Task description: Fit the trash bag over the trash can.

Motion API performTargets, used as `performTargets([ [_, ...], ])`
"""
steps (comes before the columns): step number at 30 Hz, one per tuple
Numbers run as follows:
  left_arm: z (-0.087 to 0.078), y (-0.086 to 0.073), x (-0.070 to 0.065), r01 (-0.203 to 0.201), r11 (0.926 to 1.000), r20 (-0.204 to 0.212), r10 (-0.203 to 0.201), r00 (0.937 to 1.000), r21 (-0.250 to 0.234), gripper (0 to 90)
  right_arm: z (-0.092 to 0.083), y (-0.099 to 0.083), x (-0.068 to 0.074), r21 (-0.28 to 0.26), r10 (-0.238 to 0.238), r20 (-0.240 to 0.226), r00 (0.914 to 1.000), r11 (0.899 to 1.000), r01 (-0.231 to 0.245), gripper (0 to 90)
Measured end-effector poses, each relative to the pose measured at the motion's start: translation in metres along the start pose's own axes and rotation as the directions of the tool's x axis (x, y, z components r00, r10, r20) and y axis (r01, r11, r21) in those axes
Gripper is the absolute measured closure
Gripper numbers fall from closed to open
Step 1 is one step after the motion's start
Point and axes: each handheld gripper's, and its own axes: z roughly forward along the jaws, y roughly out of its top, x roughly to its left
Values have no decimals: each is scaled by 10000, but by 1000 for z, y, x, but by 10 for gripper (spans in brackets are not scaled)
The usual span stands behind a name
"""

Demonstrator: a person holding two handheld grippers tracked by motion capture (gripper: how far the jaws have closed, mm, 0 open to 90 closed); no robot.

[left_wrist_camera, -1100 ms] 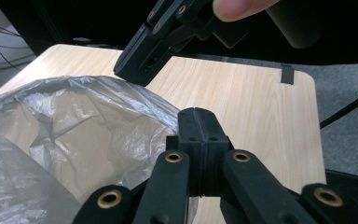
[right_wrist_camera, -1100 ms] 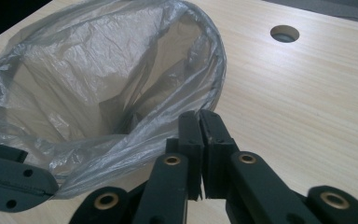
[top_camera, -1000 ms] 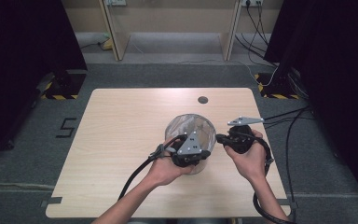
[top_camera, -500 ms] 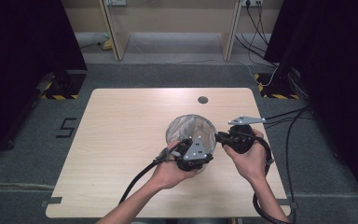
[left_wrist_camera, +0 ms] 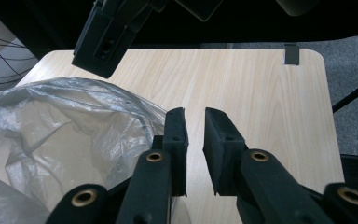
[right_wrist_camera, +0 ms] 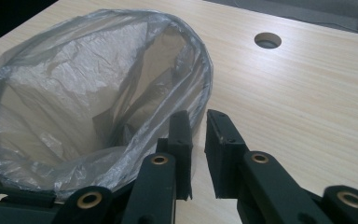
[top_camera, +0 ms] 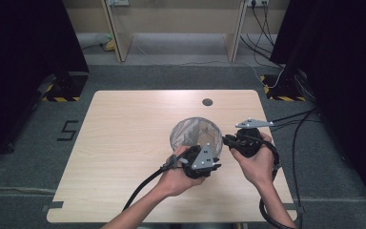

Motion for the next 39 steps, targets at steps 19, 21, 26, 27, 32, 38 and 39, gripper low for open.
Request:
performTargets([
  [19,9,-5,-12,-1105,9936,-75,1107,9938,221,659,3,-5,-2,89,106,108,9999,9999,-107,760],
  [21,10,-5,-14,-1214,9922,-89,1217,9925,276,650,3,-5,-2,104,94,121,9999,9999,-96,758],
  [26,7,-4,-13,-976,9952,-85,977,9952,62,627,0,-3,-2,-15,98,155,9998,10000,-97,748],
  [27,6,-4,-13,-993,9951,-63,993,9950,39,614,0,-3,-2,-21,73,169,9998,10000,-73,744],
  [32,1,0,-14,-1028,9937,-411,1010,9940,-444,530,0,-3,-3,-86,125,242,9996,9999,-123,708],
  [38,-9,3,-5,-448,9930,-566,388,9976,-1096,483,0,-2,-3,-173,202,235,9995,9997,-198,701],
  [39,-13,3,-3,-267,9917,-520,203,9984,-1258,481,0,-1,-3,-175,192,229,9996,9997,-188,698],
])
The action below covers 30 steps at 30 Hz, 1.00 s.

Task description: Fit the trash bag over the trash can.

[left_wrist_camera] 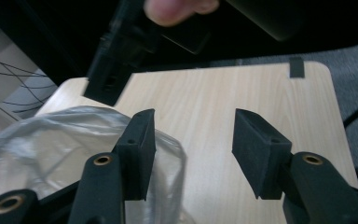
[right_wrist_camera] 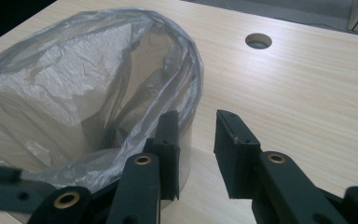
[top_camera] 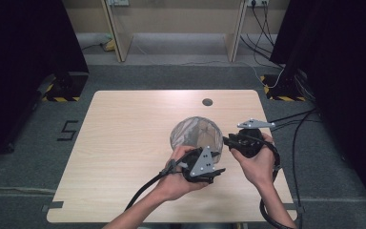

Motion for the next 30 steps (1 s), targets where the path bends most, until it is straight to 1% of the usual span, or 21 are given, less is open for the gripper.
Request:
performTargets([
  [3,-10,1,12,560,9975,-78,-564,9984,-424,474,0,4,1,-102,-78,-43,10000,9999,78,686],
  [5,-19,0,24,901,9939,-372,-926,9950,-641,474,-1,7,4,-249,-176,-109,9998,9995,173,683],
  [6,-23,-1,32,1121,9911,-586,-1164,9915,-721,480,-2,8,6,-314,-234,-178,9996,9992,229,682],
  [7,-27,-3,41,1385,9874,-846,-1448,9858,-763,491,-2,10,8,-354,-304,-261,9992,9989,295,681],
  [9,-34,-7,60,1714,9834,-1320,-1780,9751,-600,512,-1,13,13,-408,-486,-405,9980,9981,469,681],
  [10,-37,-10,70,1889,9805,-1622,-1952,9673,-537,526,-1,14,15,-374,-572,-449,9974,9978,555,678],
  [12,-44,-17,91,2525,9658,-2116,-2593,9423,-592,551,2,17,20,-285,-760,-557,9956,9968,745,670],
  [14,-52,-22,107,2960,9519,-2488,-3064,9188,-792,562,4,20,25,-218,-959,-690,9930,9953,946,664],
  [16,-58,-26,118,3280,9393,-2779,-3432,8972,-1008,565,7,22,28,-157,-1064,-770,9913,9943,1055,658],
  [17,-59,-27,121,3382,9350,-2876,-3547,8897,-1068,565,9,23,30,-132,-1119,-802,9905,9937,1112,653],
  [18,-60,-28,123,3457,9321,-2899,-3621,8859,-1080,565,11,23,31,-78,-1153,-856,9896,9933,1151,648],
  [19,-59,-28,124,3486,9312,-2892,-3645,8851,-1067,564,12,23,33,-13,-1213,-911,9884,9926,1217,645],
  [20,-57,-28,124,3460,9329,-2885,-3601,8872,-1003,563,14,23,35,38,-1256,-965,9874,9919,1266,640],
  [21,-55,-28,124,3443,9342,-2834,-3563,8904,-930,560,16,23,37,130,-1298,-1025,9862,9912,1318,636],
  [22,-52,-28,123,3393,9371,-2789,-3483,8949,-817,559,17,23,38,186,-1341,-1084,9850,9904,1369,632],
  [23,-47,-27,121,3340,9402,-2723,-3393,9004,-669,552,19,23,39,254,-1366,-1106,9844,9898,1402,629],
  [25,-38,-26,116,3066,9512,-2536,-3053,9179,-352,536,21,22,41,382,-1410,-1162,9832,9885,1463,625],
  [26,-34,-25,114,2931,9557,-2488,-2901,9241,-258,529,22,21,42,423,-1411,-1173,9830,9882,1469,623],
  [28,-31,-25,112,2766,9609,-2600,-2702,9270,-125,528,23,21,42,460,-1412,-1207,9826,9880,1477,621],
  [29,-31,-27,113,2796,9601,-2667,-2703,9251,-31,539,22,20,42,443,-1410,-1209,9826,9881,1472,620],
  [30,-33,-29,115,2995,9541,-2702,-2886,9185,-9,572,22,20,41,450,-1413,-1200,9827,9880,1476,619],
])
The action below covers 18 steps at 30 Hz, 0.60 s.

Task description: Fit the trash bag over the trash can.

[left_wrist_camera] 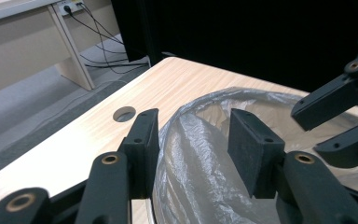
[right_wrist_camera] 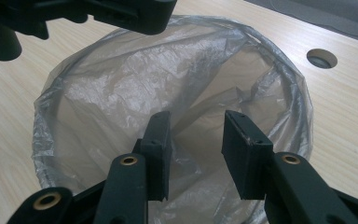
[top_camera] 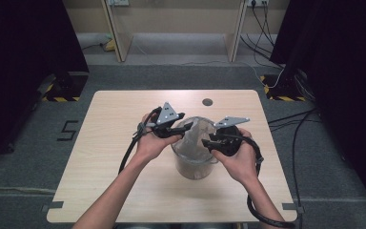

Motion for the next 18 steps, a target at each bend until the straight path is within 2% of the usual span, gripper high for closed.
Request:
performTargets([
  [1,-1,-2,4,268,9996,-28,-267,9996,44,623,-1,0,0,2,-8,0,10000,10000,8,618],
  [3,-2,-5,14,741,9971,-82,-740,9972,177,671,-2,0,-2,-14,4,29,10000,10000,-4,616],
  [5,-2,-8,23,1181,9926,195,-1187,9927,295,693,-3,-1,-3,-12,-10,30,10000,10000,10,615],
  [6,-1,-9,26,1432,9892,480,-1446,9883,321,694,-3,-1,-3,-13,-3,27,10000,10000,3,615],
  [7,-1,-10,28,1506,9881,651,-1524,9862,326,698,-2,-1,-3,-21,3,13,10000,10000,-3,614],
  [10,0,-10,26,1343,9896,824,-1382,9870,511,705,-2,-1,-3,-21,71,-14,10000,10000,-71,613],
  [12,3,-11,25,1118,9904,784,-1182,9899,817,707,-1,-2,-3,5,91,-3,10000,10000,-91,612],
  [15,6,-13,24,1236,9871,932,-1332,9867,1021,723,-1,-2,-2,15,100,-20,9999,9999,-100,611],
  [18,7,-14,27,1399,9841,925,-1502,9843,1099,812,-1,-2,-3,16,119,-24,9999,9999,-119,611],
])
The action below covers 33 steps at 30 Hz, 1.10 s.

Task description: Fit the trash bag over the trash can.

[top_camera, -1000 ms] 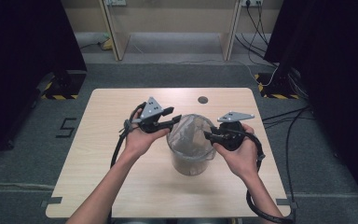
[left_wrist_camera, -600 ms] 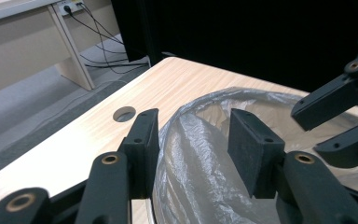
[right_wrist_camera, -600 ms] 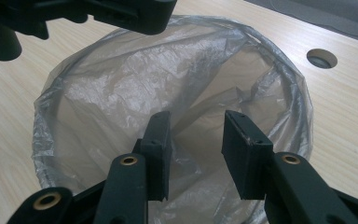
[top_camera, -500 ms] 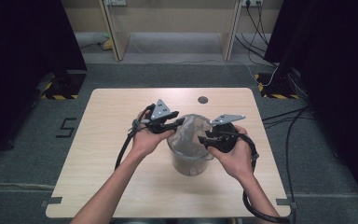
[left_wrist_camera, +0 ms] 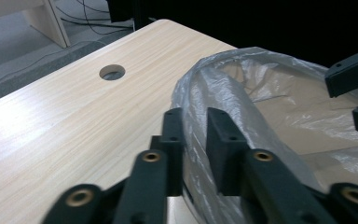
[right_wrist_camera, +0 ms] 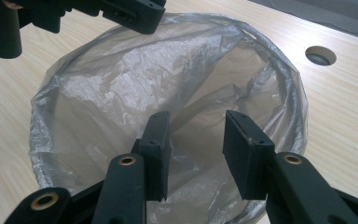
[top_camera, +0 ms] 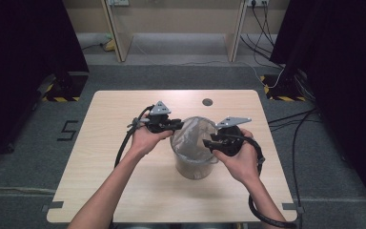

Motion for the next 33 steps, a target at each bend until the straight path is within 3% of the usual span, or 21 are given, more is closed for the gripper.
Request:
performTargets([
  [4,-1,-1,6,377,9993,164,-376,9992,-31,894,1,-1,-1,26,10,21,10000,10000,-11,611],
  [16,-1,-3,19,770,9970,-62,-771,9970,-118,898,5,-4,-4,125,100,17,9999,9999,-100,611],
  [21,2,-8,21,1005,9949,42,-1005,9949,-98,892,5,-6,-4,170,168,15,9999,9997,-169,610],
  [23,2,-9,23,1030,9946,12,-1030,9947,-89,867,5,-6,-5,170,191,4,9998,9997,-191,608],
  [28,-5,-9,27,1163,9923,-78,-1167,9931,-415,663,4,-6,-6,117,171,8,9999,9998,-171,602],
  [33,-14,-3,24,917,9918,-227,-940,9953,-894,570,2,-4,-5,-30,151,62,9999,9999,-151,593],
])
